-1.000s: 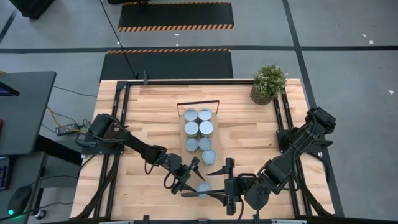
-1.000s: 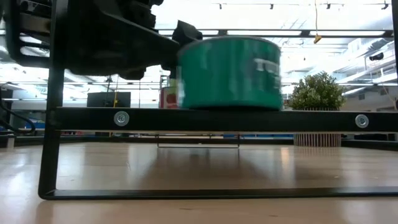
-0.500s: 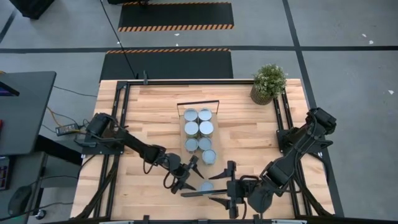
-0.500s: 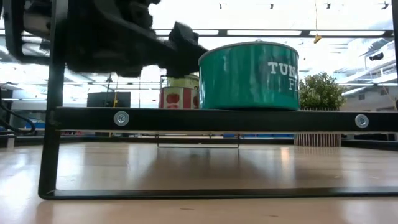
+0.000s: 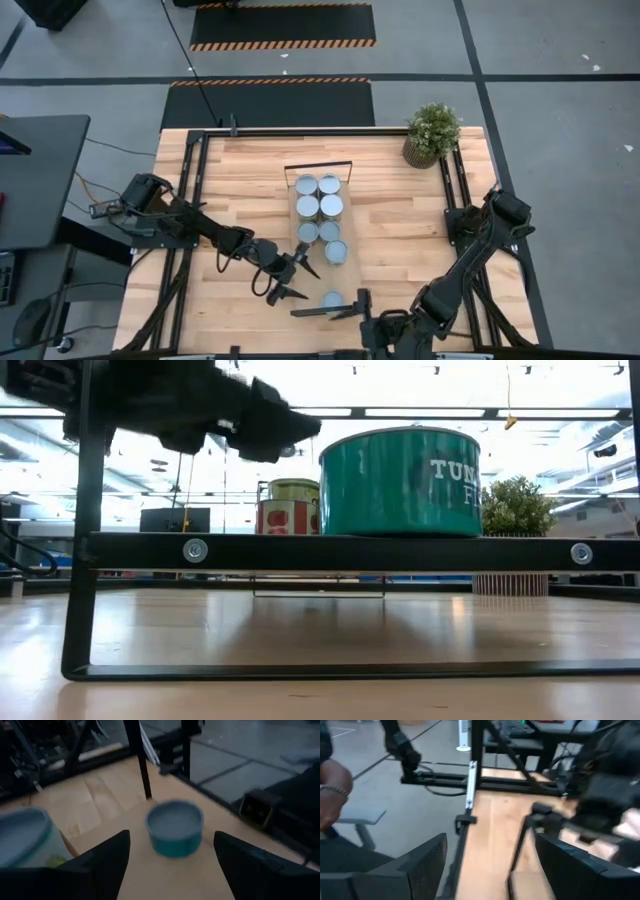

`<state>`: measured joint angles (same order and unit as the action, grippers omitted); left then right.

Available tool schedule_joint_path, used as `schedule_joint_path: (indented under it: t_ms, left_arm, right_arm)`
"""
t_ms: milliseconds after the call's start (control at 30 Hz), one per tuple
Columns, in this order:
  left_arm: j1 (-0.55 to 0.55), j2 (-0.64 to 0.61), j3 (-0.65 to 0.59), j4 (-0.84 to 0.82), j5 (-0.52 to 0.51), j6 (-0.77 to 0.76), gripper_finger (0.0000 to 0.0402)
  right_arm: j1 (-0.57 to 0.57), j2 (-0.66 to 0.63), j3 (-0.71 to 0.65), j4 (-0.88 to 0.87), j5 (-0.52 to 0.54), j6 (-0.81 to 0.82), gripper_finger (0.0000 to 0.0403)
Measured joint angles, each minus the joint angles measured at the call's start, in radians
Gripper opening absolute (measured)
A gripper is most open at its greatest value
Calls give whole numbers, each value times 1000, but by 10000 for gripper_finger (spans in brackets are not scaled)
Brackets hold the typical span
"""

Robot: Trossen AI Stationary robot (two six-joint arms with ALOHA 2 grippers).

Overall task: Pick and place cans onto a shelf
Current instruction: Put the canned tuna on the shelf

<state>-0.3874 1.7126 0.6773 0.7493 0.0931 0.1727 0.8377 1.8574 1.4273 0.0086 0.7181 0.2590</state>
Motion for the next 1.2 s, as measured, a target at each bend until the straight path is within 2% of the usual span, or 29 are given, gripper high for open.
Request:
schedule_joint_path:
  t_ms: [400,700,867,1200]
  left_arm:
    - [-3,-35,2,3,-7,-74,293]
    - [-5,-35,2,9,-6,-143,293]
    - [-5,-35,2,9,-6,-143,293]
    - [-3,-35,2,8,-6,-155,293]
  right_arm:
    - [78,88,2,50,-7,147,310]
    - [72,264,0,104,-92,368,310]
    - [60,357,0,311,-117,361,310]
    - [-19,454,-1,472,-113,288,310]
